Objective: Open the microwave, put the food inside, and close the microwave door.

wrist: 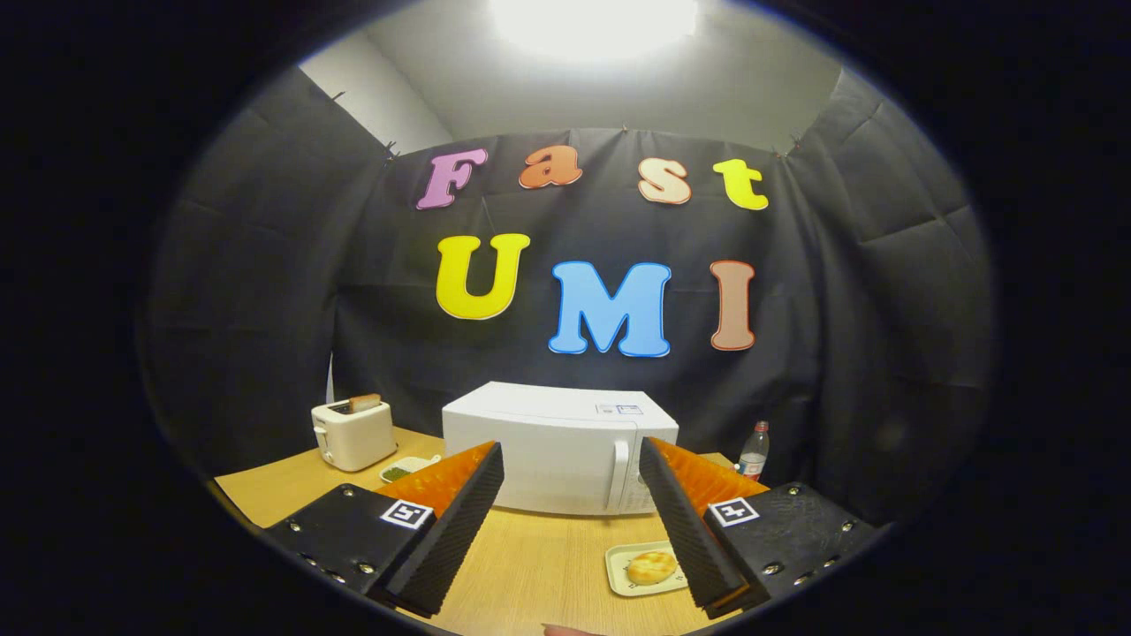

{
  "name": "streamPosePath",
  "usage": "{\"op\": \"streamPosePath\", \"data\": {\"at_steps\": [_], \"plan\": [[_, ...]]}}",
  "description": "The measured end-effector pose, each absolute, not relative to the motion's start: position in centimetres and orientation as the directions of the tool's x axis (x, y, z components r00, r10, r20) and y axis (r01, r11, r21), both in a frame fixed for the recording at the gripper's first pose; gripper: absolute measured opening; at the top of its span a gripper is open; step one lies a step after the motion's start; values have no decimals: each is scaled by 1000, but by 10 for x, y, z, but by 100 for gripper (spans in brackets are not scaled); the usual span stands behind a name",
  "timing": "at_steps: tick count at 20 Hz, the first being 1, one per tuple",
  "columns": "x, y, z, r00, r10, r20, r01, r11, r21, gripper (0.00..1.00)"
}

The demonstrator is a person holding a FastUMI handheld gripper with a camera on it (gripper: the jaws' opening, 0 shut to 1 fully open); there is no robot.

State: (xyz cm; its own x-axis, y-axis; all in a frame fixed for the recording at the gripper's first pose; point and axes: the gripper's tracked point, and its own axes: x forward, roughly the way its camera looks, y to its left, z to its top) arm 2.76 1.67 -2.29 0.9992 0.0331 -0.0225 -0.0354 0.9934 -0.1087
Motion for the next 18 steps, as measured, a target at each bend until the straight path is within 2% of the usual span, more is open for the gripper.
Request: {"op": "streamPosePath", "data": {"at_steps": [7,11,12,18], "plan": [[62,10,-26,997,66,32,-67,997,34,98],[81,-15,-36,999,-13,37,13,1000,24,97],[86,-16,-40,999,-19,35,18,1000,25,94],[123,-27,-63,998,-52,23,51,999,8,94]]}}
